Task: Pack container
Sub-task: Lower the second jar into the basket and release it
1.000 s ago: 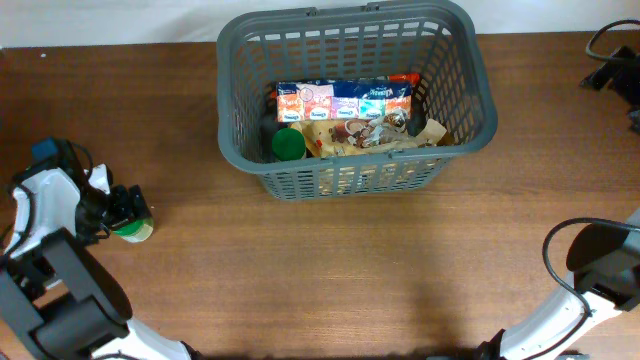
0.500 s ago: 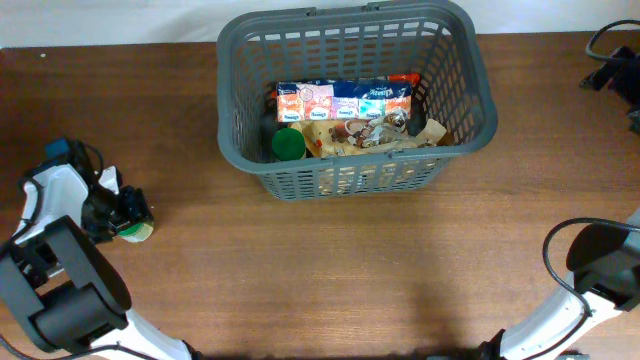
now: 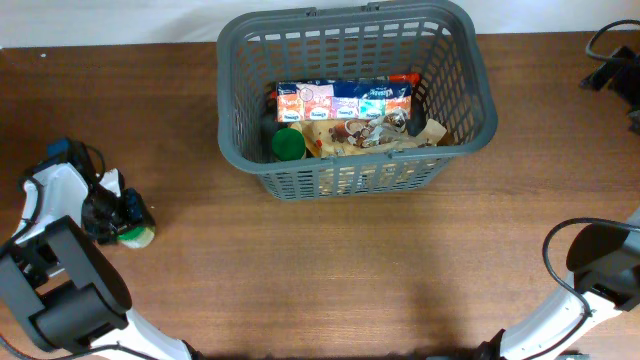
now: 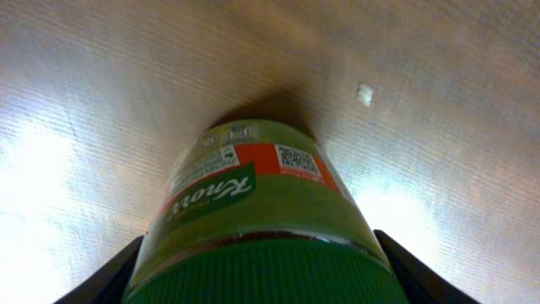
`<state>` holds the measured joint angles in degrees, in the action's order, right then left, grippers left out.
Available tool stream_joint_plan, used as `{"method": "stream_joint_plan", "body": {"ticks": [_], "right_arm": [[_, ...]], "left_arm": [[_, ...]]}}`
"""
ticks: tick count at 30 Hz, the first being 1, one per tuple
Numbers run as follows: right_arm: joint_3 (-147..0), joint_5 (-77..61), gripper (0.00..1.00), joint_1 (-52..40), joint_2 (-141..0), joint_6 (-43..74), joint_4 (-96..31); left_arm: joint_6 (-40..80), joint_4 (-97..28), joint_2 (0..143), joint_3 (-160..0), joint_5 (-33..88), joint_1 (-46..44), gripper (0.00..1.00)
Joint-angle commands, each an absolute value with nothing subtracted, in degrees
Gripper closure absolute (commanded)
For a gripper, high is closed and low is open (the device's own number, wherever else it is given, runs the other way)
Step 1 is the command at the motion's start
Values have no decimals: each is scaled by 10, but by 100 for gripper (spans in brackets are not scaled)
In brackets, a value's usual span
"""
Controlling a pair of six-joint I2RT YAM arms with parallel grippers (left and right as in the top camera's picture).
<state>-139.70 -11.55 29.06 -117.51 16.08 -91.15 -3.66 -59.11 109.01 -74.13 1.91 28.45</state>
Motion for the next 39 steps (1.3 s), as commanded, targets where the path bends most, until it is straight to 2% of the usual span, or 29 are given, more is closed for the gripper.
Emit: {"method": "stream_joint_plan", "body": {"ticks": [1, 7, 11, 16, 17, 23, 27, 34, 39], "right_arm": [[-1395, -118, 1, 288, -1178, 162, -912], [-1395, -118, 1, 288, -1178, 162, -918], [-1395, -118, 1, 288, -1178, 162, -918], [-1395, -118, 1, 288, -1178, 162, -918], [-1395, -118, 1, 288, -1178, 162, -918], [-1395, -118, 1, 288, -1178, 162, -918], [-1395, -118, 1, 288, -1178, 162, -918], [-1395, -118, 1, 288, -1178, 162, -928], [-1395, -118, 1, 288, -1178, 162, -935]], "left_arm": [[-39, -645, 1096, -806, 21, 284, 98], [-40, -774, 1070, -1032, 79, 271, 98], [-63, -820, 1050, -1225, 126, 228, 98], [-106, -842, 1042, -1418, 129, 119, 98], [-144, -838, 1042, -1464, 129, 66, 98], [-272, -806, 1054, -1486, 127, -112, 98], [-326, -807, 1107, -1473, 127, -194, 98], [-356, -870, 1245, -1471, 117, -233, 98], [-344, -959, 1321, -1471, 44, -232, 98]]}}
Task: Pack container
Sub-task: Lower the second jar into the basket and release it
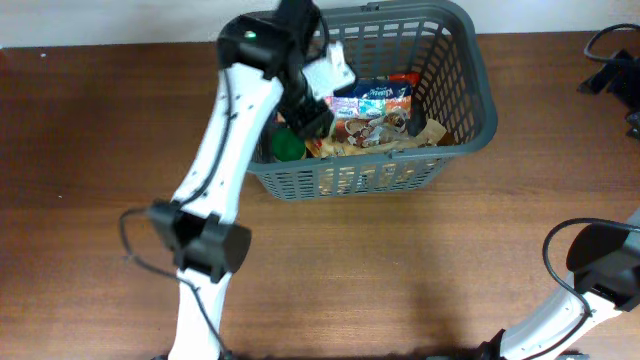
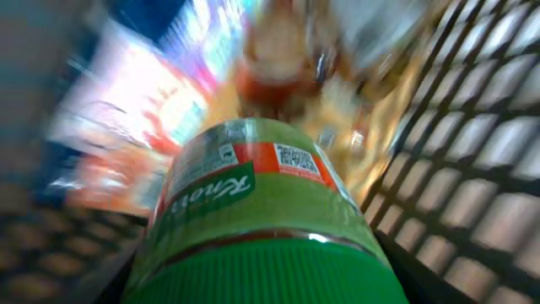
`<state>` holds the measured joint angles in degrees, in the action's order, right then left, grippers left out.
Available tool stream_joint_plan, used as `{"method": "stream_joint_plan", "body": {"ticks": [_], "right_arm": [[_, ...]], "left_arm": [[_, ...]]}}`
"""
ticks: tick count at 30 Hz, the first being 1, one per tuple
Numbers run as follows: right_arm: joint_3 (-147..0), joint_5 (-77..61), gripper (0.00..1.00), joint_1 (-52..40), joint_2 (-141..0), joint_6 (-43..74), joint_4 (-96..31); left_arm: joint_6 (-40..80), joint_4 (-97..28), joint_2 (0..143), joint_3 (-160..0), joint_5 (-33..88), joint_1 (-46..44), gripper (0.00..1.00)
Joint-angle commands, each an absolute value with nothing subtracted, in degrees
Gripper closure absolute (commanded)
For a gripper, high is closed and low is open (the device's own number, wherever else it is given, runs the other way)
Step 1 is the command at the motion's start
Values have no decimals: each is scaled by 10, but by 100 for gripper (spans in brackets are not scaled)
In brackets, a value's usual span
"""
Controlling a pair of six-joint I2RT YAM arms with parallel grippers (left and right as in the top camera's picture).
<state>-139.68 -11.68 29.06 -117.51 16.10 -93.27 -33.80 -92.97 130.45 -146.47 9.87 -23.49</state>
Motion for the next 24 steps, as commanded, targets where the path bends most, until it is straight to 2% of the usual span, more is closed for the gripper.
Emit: {"method": "stream_joint_plan", "body": {"ticks": [1, 17, 18, 24], "right_arm": [[-1395, -118, 1, 288, -1178, 162, -935], [-1395, -118, 1, 288, -1178, 161, -937], [-1395, -118, 1, 288, -1178, 162, -937], [-1395, -118, 1, 288, -1178, 161, -937]], "left_arm": [[-336, -966, 1331, -1471, 31, -232, 98], [-294, -966, 1344, -1471, 0, -205, 98], [-294, -966, 1344, -1471, 0, -203, 97], [-294, -961, 1344, -1471, 8, -201, 72]]}}
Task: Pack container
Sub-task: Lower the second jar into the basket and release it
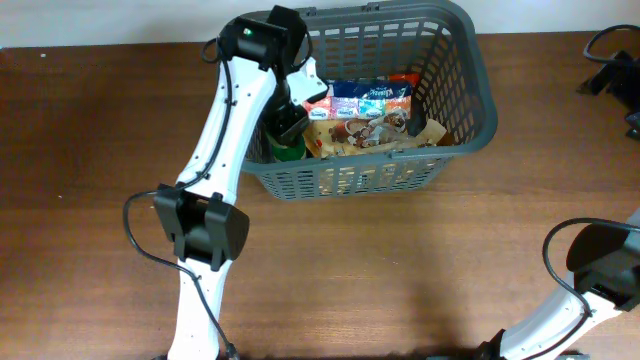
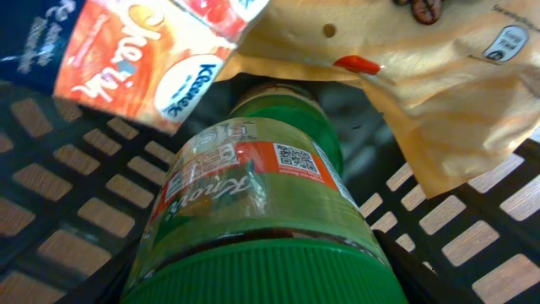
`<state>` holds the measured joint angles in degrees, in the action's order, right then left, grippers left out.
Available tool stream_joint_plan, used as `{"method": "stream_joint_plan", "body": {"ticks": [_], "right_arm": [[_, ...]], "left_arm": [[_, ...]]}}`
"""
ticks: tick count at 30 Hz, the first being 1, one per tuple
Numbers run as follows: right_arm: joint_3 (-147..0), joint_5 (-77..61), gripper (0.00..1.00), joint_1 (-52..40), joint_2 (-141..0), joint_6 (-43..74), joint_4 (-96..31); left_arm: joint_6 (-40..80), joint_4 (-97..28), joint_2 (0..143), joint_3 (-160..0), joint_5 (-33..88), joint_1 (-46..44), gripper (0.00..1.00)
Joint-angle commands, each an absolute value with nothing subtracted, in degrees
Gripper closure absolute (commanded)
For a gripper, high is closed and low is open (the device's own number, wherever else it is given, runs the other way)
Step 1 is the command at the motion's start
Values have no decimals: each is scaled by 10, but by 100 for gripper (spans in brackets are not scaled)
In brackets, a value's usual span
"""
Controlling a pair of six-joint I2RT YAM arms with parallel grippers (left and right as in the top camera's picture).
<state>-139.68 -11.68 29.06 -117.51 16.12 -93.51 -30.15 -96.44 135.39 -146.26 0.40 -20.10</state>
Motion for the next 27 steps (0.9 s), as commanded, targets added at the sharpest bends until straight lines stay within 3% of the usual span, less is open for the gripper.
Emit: {"method": "stream_joint_plan", "body": {"ticks": [1, 6, 8, 9, 10, 27], "right_arm": [[-1395, -118, 1, 288, -1178, 161, -937], [-1395, -118, 1, 288, -1178, 161, -937], [-1395, -118, 1, 288, -1178, 161, -937], [-1395, -118, 1, 288, -1178, 161, -937], [-1395, -118, 1, 289, -1178, 161, -937], [-1395, -118, 1, 288, -1178, 162, -937]], "left_arm": [[-294, -960, 1344, -1471, 8, -201, 71], [-293, -956, 1344, -1471, 8, -201, 65], [-287, -956, 1344, -1471, 8, -201, 47], [-281, -956, 1344, -1471, 8, -201, 14], [-278, -956, 1344, -1471, 8, -201, 1], [-232, -967, 1322, -1546, 1, -201, 1]]}}
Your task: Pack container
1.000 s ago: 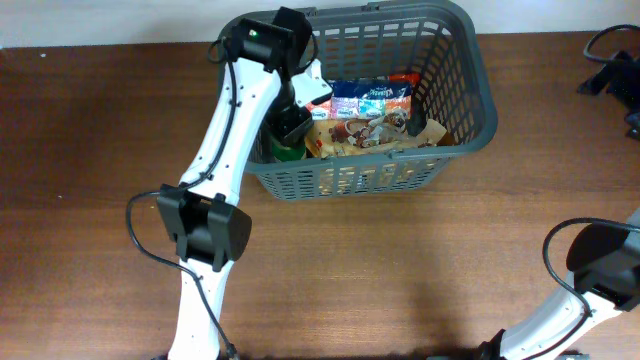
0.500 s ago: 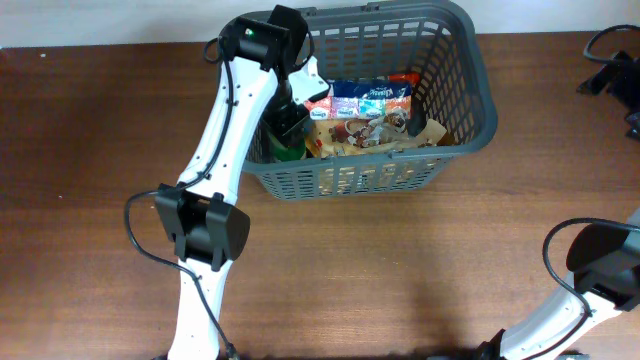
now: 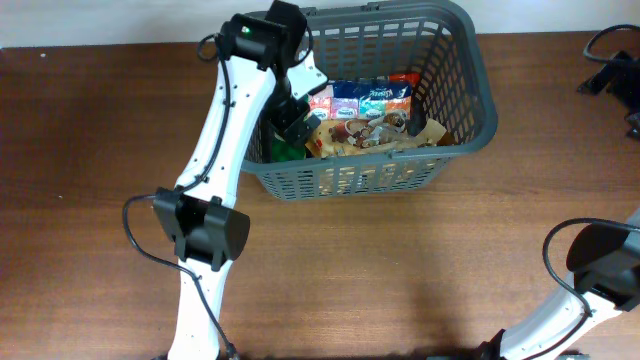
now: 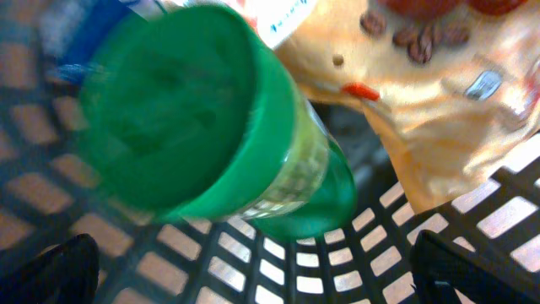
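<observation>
A Knorr jar with a green lid lies tilted in the front left corner of the grey basket, lid toward the left wrist camera. In the overhead view only a bit of green from the jar shows under the arm. My left gripper is open just above the jar, and its dark fingertips stand wide apart, touching nothing. From overhead the left gripper hangs inside the basket. A dark part of the right arm sits at the far right edge; its jaws cannot be made out.
The basket also holds a colourful pack of tissues along the back and a tan coffee bag in the middle. Its slatted walls stand close around the left gripper. The right arm's base is at the lower right.
My left gripper has opened and let go of the jar. The jar now lies loose and tilted on the basket floor, and the gripper sits slightly higher above it.
My left gripper was shut on the jar at the table's left edge. Then it held the jar over the basket's contents. Then it had the jar low in the front left corner, and now the jar rests there, released.
</observation>
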`<state>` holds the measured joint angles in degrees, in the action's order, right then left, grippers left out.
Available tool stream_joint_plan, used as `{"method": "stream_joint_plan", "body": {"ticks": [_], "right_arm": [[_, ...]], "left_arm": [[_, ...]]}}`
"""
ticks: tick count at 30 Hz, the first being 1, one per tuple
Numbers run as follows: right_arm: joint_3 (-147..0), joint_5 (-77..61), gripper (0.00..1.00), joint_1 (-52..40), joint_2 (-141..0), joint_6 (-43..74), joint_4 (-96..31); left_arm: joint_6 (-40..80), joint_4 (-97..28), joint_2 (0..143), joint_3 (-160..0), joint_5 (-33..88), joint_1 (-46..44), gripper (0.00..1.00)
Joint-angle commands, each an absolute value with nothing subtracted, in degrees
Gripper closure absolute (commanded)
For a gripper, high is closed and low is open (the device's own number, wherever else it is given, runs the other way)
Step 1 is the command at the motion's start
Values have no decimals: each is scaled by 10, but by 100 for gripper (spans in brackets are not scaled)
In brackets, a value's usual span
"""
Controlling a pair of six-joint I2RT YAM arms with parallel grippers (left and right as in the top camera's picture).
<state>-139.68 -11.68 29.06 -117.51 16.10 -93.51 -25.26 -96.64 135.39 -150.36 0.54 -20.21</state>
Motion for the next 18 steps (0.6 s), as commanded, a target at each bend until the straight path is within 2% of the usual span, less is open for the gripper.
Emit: {"method": "stream_joint_plan", "body": {"ticks": [1, 9, 11, 14, 18], "right_arm": [[-1395, -118, 1, 288, -1178, 162, -937], [-1395, -118, 1, 289, -1178, 161, -937], [-1395, -117, 1, 289, -1178, 162, -936], [-1395, -112, 1, 289, -1178, 162, -931], [-1395, -131, 1, 289, -1178, 162, -926]], "left_arm": [[-232, -967, 1312, -1562, 1, -201, 1], [-206, -967, 1242, -1604, -9, -200, 1], [-132, -962, 1176, -1615, -123, -181, 1], [-83, -943, 1112, -1617, -178, -129, 1], [-10, -927, 1047, -1617, -176, 15, 1]]}}
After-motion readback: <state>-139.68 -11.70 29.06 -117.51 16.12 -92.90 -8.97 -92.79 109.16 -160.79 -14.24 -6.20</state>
